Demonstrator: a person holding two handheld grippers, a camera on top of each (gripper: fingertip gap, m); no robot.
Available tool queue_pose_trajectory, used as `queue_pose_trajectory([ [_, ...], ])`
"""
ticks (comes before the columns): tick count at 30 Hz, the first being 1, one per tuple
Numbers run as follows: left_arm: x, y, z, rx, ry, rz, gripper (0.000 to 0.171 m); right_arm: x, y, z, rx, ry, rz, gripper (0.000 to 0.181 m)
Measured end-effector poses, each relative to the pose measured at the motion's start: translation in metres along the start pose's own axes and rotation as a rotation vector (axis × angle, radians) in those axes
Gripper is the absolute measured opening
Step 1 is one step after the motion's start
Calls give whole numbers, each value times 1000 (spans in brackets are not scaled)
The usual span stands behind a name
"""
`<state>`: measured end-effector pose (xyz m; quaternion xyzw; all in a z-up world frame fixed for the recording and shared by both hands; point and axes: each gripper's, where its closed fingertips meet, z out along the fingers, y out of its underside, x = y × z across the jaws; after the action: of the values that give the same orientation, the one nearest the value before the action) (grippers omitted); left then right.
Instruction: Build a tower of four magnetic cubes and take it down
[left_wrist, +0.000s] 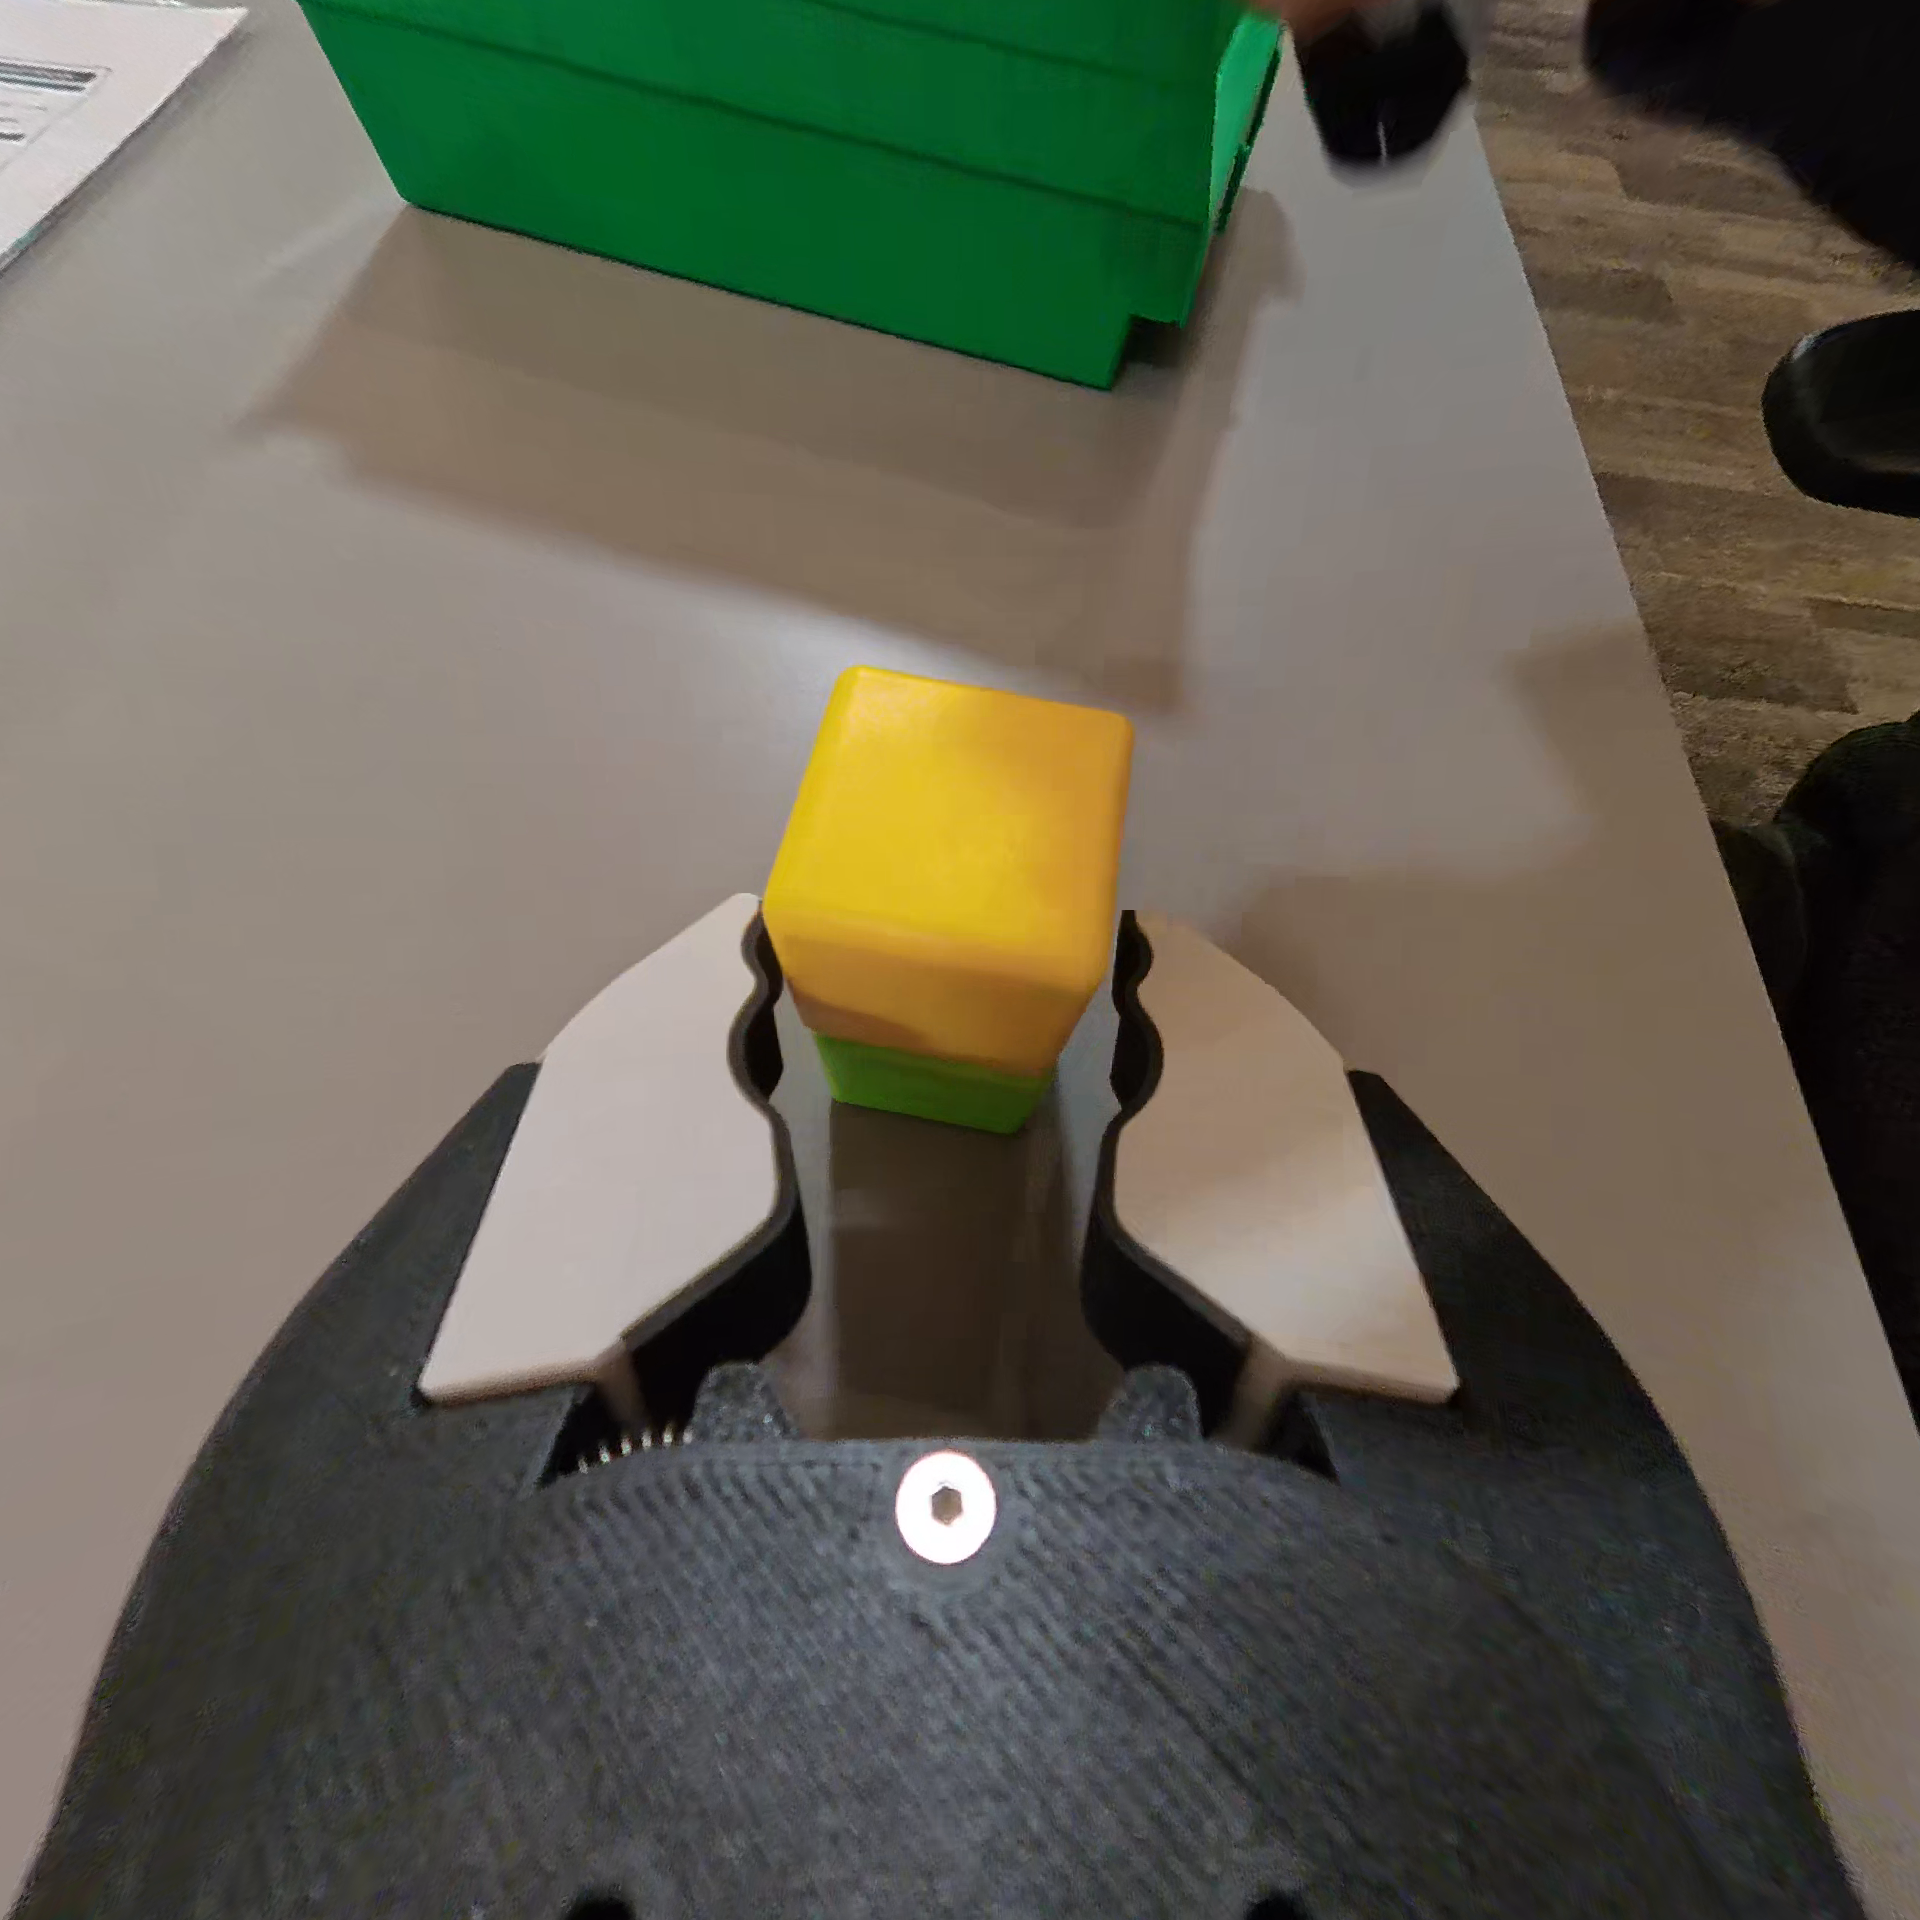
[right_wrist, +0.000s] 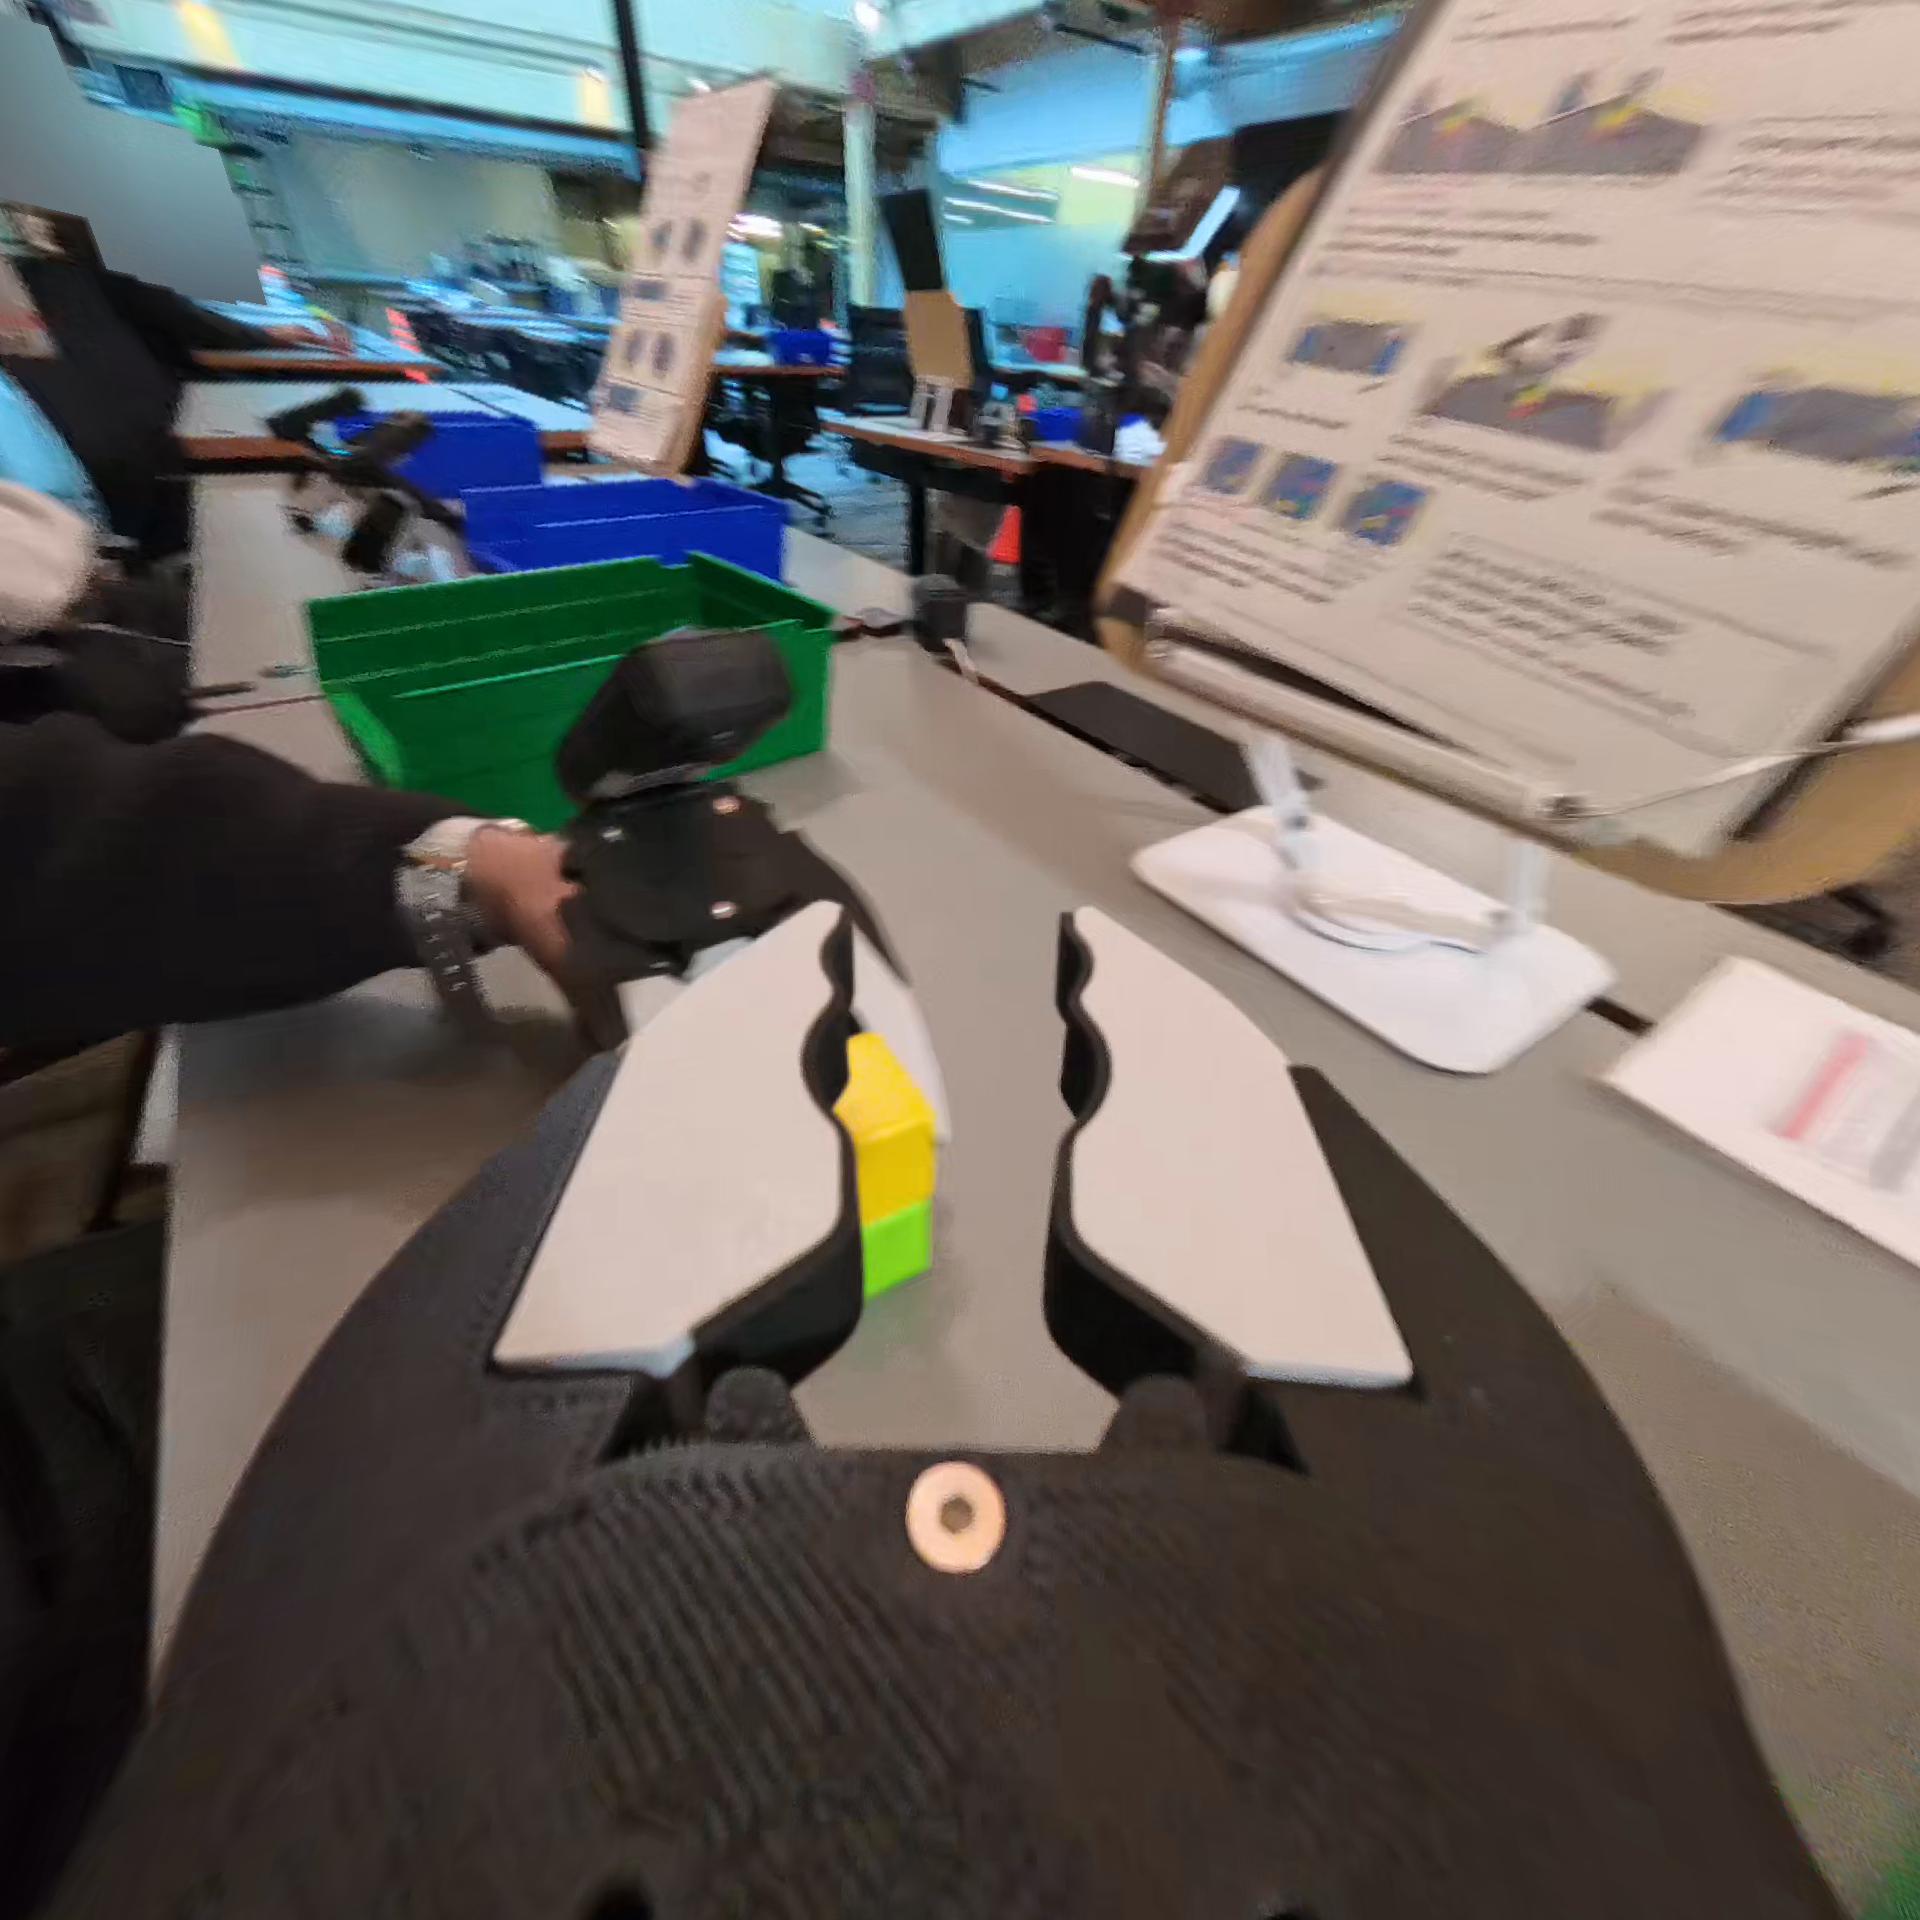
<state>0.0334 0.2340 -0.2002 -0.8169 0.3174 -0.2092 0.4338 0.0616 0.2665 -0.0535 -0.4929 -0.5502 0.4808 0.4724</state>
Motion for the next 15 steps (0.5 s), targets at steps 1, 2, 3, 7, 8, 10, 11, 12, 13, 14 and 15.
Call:
queue_pose_trajectory([
  [1, -1, 0, -1, -4, -7, 5, 63, -13, 8, 8, 13, -21, 8, 41],
  [2, -2, 1, -2, -12, -12, 9, 64, -22, 18, 16, 18, -27, 20, 45],
  [3, -1, 3, -3, -20, -11, 11, 66, -30, 29, 23, -4, -53, 22, 55],
  [7, 0, 16, 0, -83, -1, 23, 68, -38, 56, 35, -51, -104, 103, 80],
  [8, 1, 17, 2, -96, 4, 21, 68, -40, 58, 37, -43, -132, 145, 83],
  [10, 2, 20, 4, -118, 13, 13, 67, -43, 65, 39, -41, -166, 187, 89],
  [11, 2, 21, 5, -129, 22, 2, 66, -41, 71, 41, -56, -160, 178, 90],
  [12, 3, 22, 6, -139, 30, -10, 62, -38, 78, 44, -77, -144, 156, 91],
  [13, 2, 23, 6, -145, 30, -19, 58, -35, 85, 46, -99, -129, 132, 92],
  [14, 1, 23, 6, -148, 29, -26, 56, -34, 90, 47, -117, -124, 114, 92],
  [15, 1, 24, 7, -150, 28, -30, 55, -34, 95, 48, -132, -125, 105, 92],
])
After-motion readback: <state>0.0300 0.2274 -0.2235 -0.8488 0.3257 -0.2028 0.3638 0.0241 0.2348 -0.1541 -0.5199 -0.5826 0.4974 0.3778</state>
